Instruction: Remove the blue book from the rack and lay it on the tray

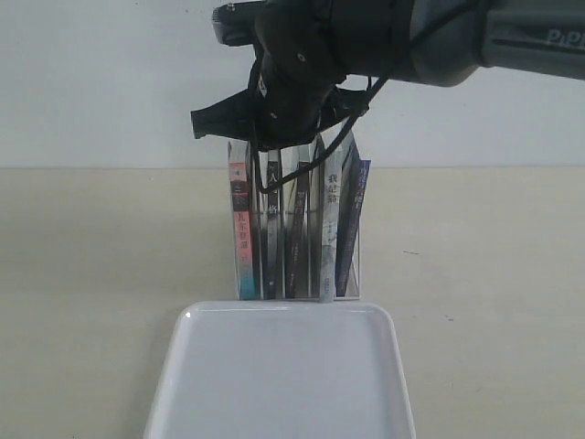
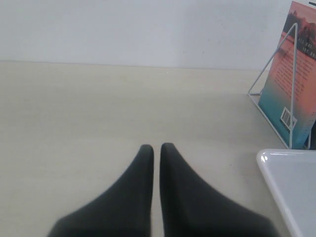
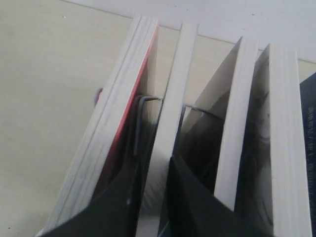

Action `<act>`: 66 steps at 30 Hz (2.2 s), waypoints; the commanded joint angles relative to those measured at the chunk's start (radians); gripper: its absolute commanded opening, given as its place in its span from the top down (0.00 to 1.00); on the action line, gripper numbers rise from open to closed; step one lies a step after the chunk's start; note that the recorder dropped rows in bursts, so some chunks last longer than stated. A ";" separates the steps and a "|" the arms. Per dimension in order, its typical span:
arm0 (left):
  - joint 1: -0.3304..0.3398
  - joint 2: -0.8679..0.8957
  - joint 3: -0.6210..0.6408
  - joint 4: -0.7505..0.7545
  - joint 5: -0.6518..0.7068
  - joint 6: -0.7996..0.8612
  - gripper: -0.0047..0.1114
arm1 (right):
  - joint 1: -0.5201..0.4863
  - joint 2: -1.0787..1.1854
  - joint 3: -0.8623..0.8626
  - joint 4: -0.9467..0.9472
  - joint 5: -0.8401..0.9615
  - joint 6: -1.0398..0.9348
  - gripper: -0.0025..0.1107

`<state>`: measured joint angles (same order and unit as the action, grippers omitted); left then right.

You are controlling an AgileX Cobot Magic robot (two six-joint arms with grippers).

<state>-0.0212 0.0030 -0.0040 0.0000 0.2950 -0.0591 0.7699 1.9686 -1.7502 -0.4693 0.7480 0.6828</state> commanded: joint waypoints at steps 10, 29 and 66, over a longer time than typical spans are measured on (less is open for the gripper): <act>0.001 -0.003 0.004 -0.011 0.002 0.002 0.92 | -0.005 -0.002 -0.007 -0.012 0.012 0.015 0.82; 0.001 -0.003 0.004 -0.011 0.002 0.002 0.92 | -0.003 0.049 -0.007 -0.010 -0.014 0.041 0.74; 0.001 -0.003 0.004 -0.011 0.002 0.002 0.92 | -0.003 -0.182 -0.007 -0.100 0.007 0.104 0.98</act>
<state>-0.0212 0.0030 -0.0040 0.0000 0.2950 -0.0591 0.7683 1.8281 -1.7525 -0.5325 0.7648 0.7870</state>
